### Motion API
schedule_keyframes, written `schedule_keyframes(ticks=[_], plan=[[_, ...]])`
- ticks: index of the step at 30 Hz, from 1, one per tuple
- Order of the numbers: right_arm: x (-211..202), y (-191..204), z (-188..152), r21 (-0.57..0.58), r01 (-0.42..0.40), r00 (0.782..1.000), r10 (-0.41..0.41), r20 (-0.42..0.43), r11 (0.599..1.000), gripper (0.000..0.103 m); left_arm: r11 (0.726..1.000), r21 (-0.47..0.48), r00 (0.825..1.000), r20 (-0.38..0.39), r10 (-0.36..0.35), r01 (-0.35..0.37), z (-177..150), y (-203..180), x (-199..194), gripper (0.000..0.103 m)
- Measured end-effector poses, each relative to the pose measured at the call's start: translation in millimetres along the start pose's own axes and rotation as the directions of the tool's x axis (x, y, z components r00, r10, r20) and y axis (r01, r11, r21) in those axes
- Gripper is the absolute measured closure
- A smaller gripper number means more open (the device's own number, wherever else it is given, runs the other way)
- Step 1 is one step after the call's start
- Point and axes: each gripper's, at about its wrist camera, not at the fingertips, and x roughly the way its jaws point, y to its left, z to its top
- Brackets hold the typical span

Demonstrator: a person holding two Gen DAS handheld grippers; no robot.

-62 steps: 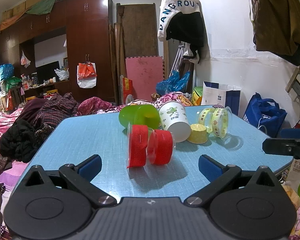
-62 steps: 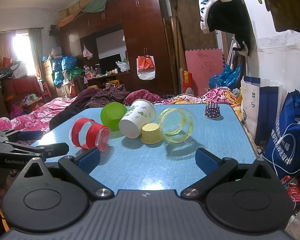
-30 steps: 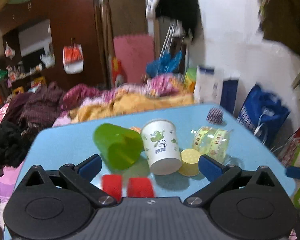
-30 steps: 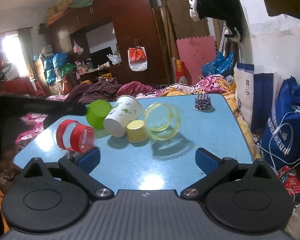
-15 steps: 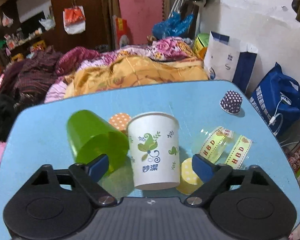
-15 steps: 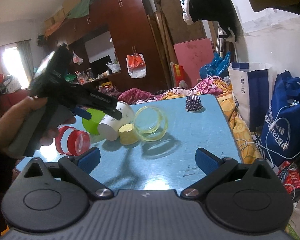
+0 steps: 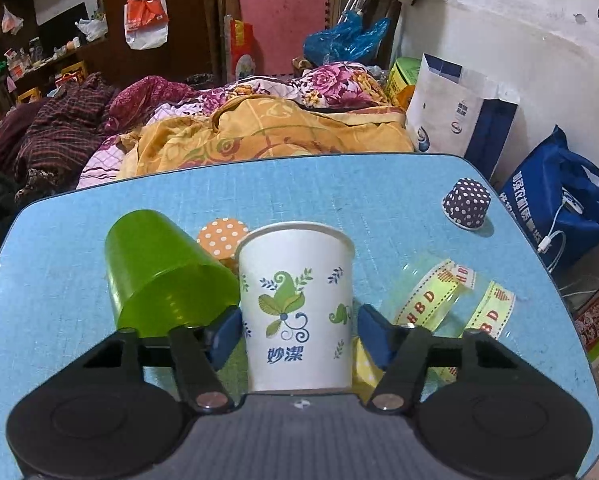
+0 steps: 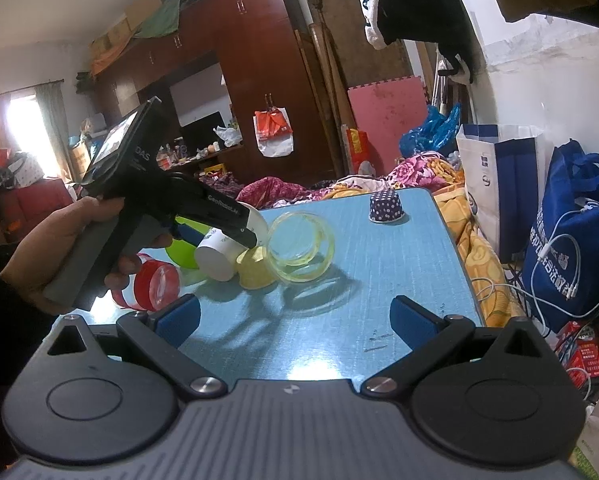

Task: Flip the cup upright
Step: 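Move the left tool to the white paper cup and close around it, then lift the white cup with the left tool while the right tool approaches it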

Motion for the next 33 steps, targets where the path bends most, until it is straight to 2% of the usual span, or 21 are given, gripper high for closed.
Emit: schedule_keyframes(ticks=[5, 11, 19, 25, 33], plan=[[1, -1, 0, 0.007, 0.000, 1.000, 0.000, 0.002, 1.000, 0.001, 1.000, 0.006, 1.000, 0.007, -0.014, 0.014, 1, 0, -5, 0.040], [5, -3, 0, 0.024, 0.006, 1.000, -0.005, -0.004, 1.000, 0.001, 0.999, 0.020, 0.998, 0.055, -0.038, 0.037, -4, 2, -30, 0.040], [6, -13, 2, 0.086, 0.032, 0.999, -0.032, -0.001, 0.996, 0.001, 0.995, 0.051, 0.991, 0.093, -0.093, 0.089, -43, 3, -72, 0.040], [14, -17, 9, 0.166, 0.057, 0.998, -0.055, -0.020, 0.984, 0.001, 0.987, 0.026, 0.986, 0.061, -0.158, 0.157, -77, 6, -72, 0.040], [44, 3, 25, 0.193, 0.020, 0.995, -0.001, -0.097, 0.981, 0.001, 0.982, 0.029, 0.980, 0.066, -0.186, 0.185, -103, -1, -72, 0.040]])
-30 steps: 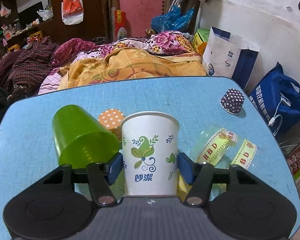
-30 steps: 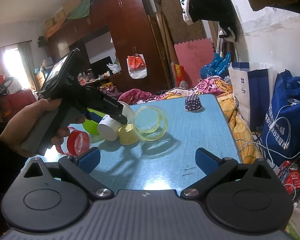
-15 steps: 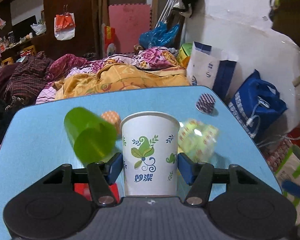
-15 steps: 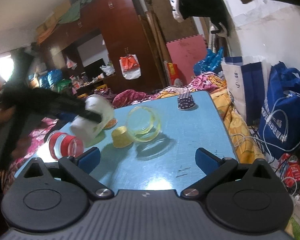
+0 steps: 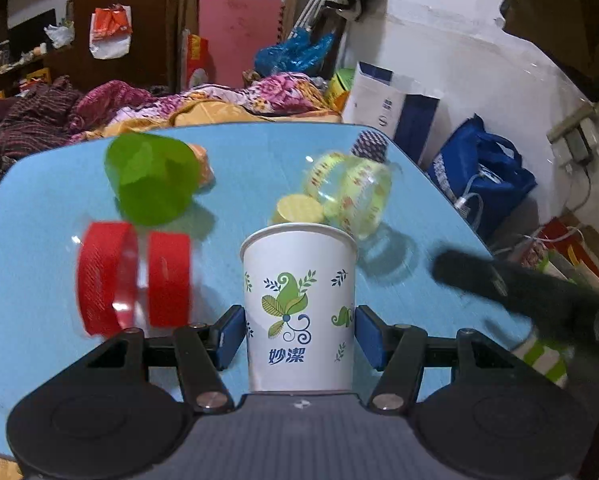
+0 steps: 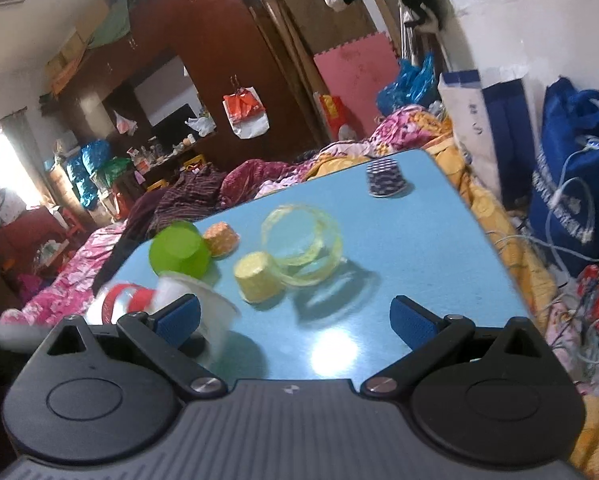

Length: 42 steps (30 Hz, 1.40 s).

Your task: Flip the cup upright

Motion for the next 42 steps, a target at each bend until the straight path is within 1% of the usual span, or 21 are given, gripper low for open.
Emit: schedule_keyframes(ticks=[1, 2, 3, 4, 5, 6, 7, 10, 13, 14, 15, 16, 20, 23, 25, 26, 30, 32, 35, 37, 42], plan=[[4, 3, 4, 0.003, -0.009, 1.000, 0.009, -0.015, 1.000, 0.001, 1.000, 0.007, 1.000, 0.005, 0.001, -0.001, -4, -2, -2, 0.040], [13, 8, 12, 0.017, -0.015, 0.999, 0.016, -0.051, 1.000, 0.001, 1.000, 0.022, 1.000, 0.016, 0.005, -0.006, -8, -5, -2, 0.039], [13, 8, 12, 0.017, -0.015, 0.999, 0.016, -0.051, 1.000, 0.001, 1.000, 0.028, 1.000, 0.023, 0.007, -0.008, -10, -7, -3, 0.039], [19, 12, 15, 0.016, -0.016, 0.997, 0.017, -0.075, 1.000, 0.001, 1.000, 0.031, 1.000, 0.023, 0.000, -0.001, -12, -9, -3, 0.039], [27, 19, 19, 0.007, -0.028, 0.992, 0.029, -0.123, 1.000, 0.001, 0.999, 0.031, 1.000, 0.019, -0.013, 0.012, -13, -10, -3, 0.039], [31, 22, 20, 0.006, -0.037, 0.988, 0.037, -0.150, 0.999, 0.001, 0.999, 0.033, 1.000, 0.020, -0.017, 0.016, -14, -10, -4, 0.039], [31, 22, 20, 0.006, -0.037, 0.988, 0.037, -0.150, 0.999, 0.001, 0.999, 0.038, 1.000, 0.020, -0.017, 0.016, -15, -11, -4, 0.039], [39, 31, 21, -0.010, -0.054, 0.974, 0.051, -0.219, 0.998, 0.001, 0.999, 0.040, 1.000, 0.025, -0.018, 0.017, -16, -11, -4, 0.039], [43, 37, 18, -0.022, -0.073, 0.958, 0.064, -0.280, 0.997, 0.003, 0.999, 0.041, 0.999, 0.023, -0.028, 0.027, -17, -12, -3, 0.039], [45, 39, 17, -0.029, -0.077, 0.951, 0.065, -0.302, 0.997, 0.004, 0.999, 0.041, 0.999, 0.020, -0.031, 0.030, -17, -12, -2, 0.039], [50, 42, 17, -0.023, -0.086, 0.938, 0.073, -0.338, 0.996, 0.005, 0.999, 0.043, 0.999, 0.016, -0.032, 0.031, -17, -12, -1, 0.039], [50, 42, 17, -0.023, -0.086, 0.938, 0.073, -0.338, 0.996, 0.006, 0.998, 0.045, 0.999, 0.008, -0.034, 0.033, -18, -12, 1, 0.039], [60, 46, 20, -0.031, -0.072, 0.920, 0.055, -0.389, 0.997, 0.012, 0.998, 0.054, 0.999, -0.014, -0.034, 0.035, -21, -14, 9, 0.039], [64, 44, 21, -0.017, -0.075, 0.907, 0.061, -0.416, 0.997, 0.019, 0.998, 0.055, 0.999, -0.013, -0.037, 0.038, -22, -13, 8, 0.039], [66, 44, 22, -0.008, -0.081, 0.901, 0.069, -0.429, 0.997, 0.020, 0.998, 0.057, 0.999, -0.007, -0.033, 0.033, -22, -13, 7, 0.039], [66, 45, 20, -0.015, -0.085, 0.893, 0.070, -0.445, 0.996, 0.021, 0.998, 0.055, 0.999, -0.006, -0.034, 0.035, -22, -12, 6, 0.039], [63, 49, 19, -0.026, -0.083, 0.891, 0.062, -0.450, 0.996, 0.021, 0.998, 0.058, 0.999, -0.006, -0.035, 0.035, -22, -12, 6, 0.039], [64, 51, 20, -0.037, -0.085, 0.885, 0.059, -0.461, 0.996, 0.021, 0.997, 0.059, 0.999, -0.006, -0.038, 0.038, -22, -12, 6, 0.039], [65, 49, 22, -0.021, -0.088, 0.880, 0.068, -0.470, 0.996, 0.021, 0.997, 0.063, 0.999, -0.006, -0.039, 0.040, -21, -10, 6, 0.039], [65, 50, 22, -0.046, -0.086, 0.872, 0.053, -0.486, 0.995, 0.020, 0.996, 0.070, 0.999, -0.010, -0.046, 0.046, -22, -11, 6, 0.039], [60, 50, 22, -0.055, -0.069, 0.881, 0.035, -0.472, 0.996, 0.017, 0.995, 0.084, 0.999, -0.007, -0.043, 0.044, -25, -15, 4, 0.039]])
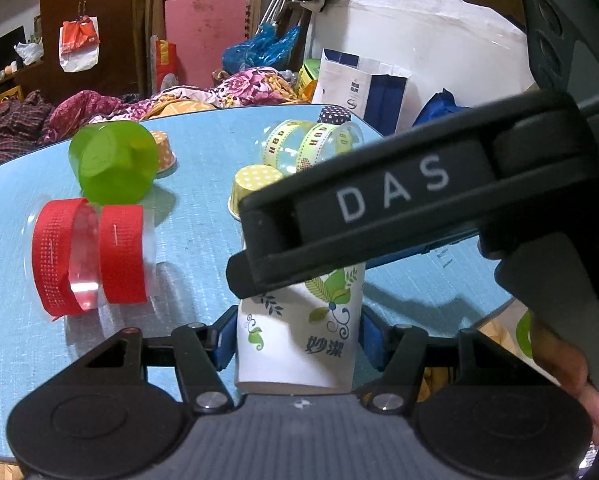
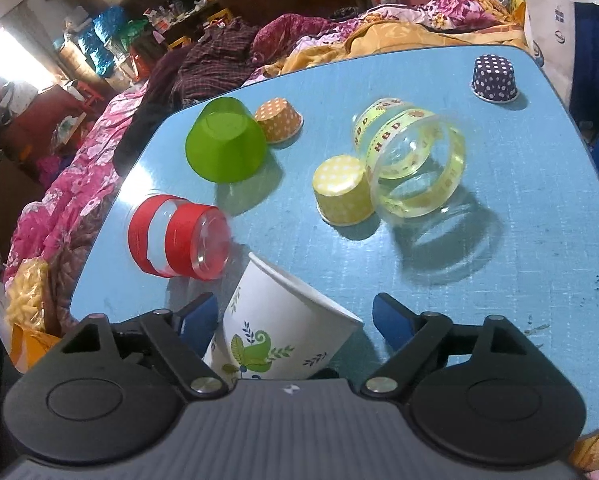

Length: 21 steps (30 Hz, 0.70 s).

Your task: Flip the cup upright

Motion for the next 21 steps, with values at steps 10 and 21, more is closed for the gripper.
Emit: schedule_keyframes(ticks=[10, 21], plan=[[6, -2, 1, 0.037, -0.027, 0.999, 0.028, -0.018, 0.999, 0.015, 1.000, 0.019, 1.000, -0.008, 0.002, -0.001, -1, -5, 6, 0.039], [7, 7, 2, -0.002, -0.007, 1.000, 0.007, -0.015, 1.000, 0.020, 1.000, 0.021, 1.000, -0.014, -0.015, 0.016, -2, -2, 5, 0.032]])
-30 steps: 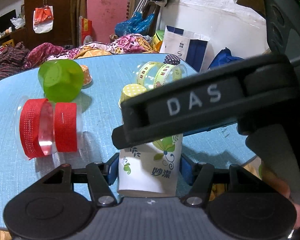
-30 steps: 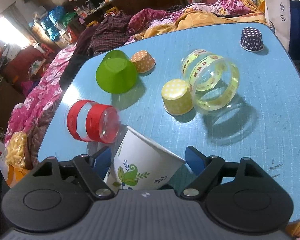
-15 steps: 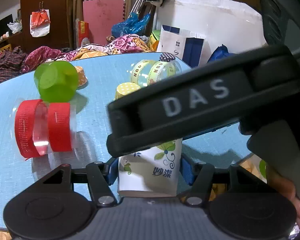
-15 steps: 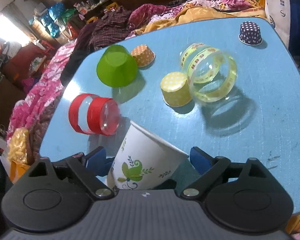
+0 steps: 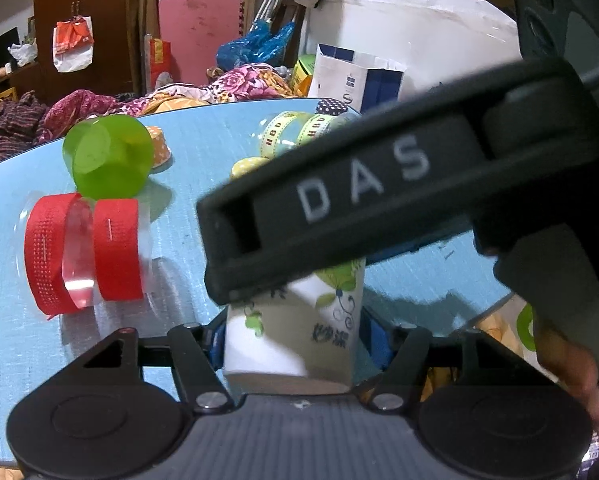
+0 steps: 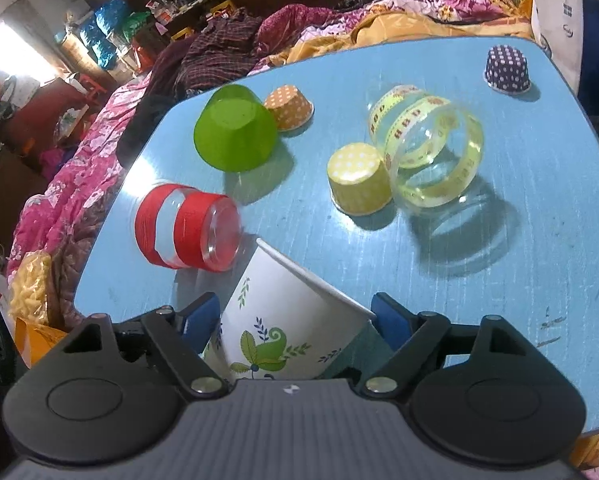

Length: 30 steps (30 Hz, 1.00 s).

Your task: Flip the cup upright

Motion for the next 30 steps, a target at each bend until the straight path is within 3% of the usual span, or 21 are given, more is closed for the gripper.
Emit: schedule_keyframes(ticks=[9, 17, 23, 26, 28, 30], plan=[[-10, 0, 3, -0.020, 0.053, 0.994, -0.050, 0.095, 0.998, 0.020, 0.998, 0.033, 0.996, 0.061, -0.060, 0.058, -27, 11, -36, 0.029], [-7, 16, -2, -0.097, 0.151, 0.976, -0.133, 0.173, 0.984, 0.020, 0.998, -0.025, 0.965, 0.257, -0.044, 0.052, -46, 53, -109, 0.028], [0, 47, -18, -0.228, 0.333, 0.917, -0.258, 0.304, 0.915, 0.020, 0.991, -0.127, 0.937, 0.349, 0.006, 0.042, -43, 90, -131, 0.024], [8, 60, -30, -0.279, 0.421, 0.872, -0.300, 0.388, 0.863, 0.020, 0.986, -0.164, 0.932, 0.362, 0.021, 0.042, -42, 100, -131, 0.024], [14, 67, -44, -0.306, 0.490, 0.818, -0.308, 0.486, 0.817, 0.020, 0.983, -0.178, 0.931, 0.363, 0.028, 0.039, -41, 106, -128, 0.024], [15, 67, -47, -0.308, 0.494, 0.809, -0.299, 0.506, 0.813, 0.020, 0.982, -0.184, 0.934, 0.355, 0.026, 0.043, -41, 109, -121, 0.024]])
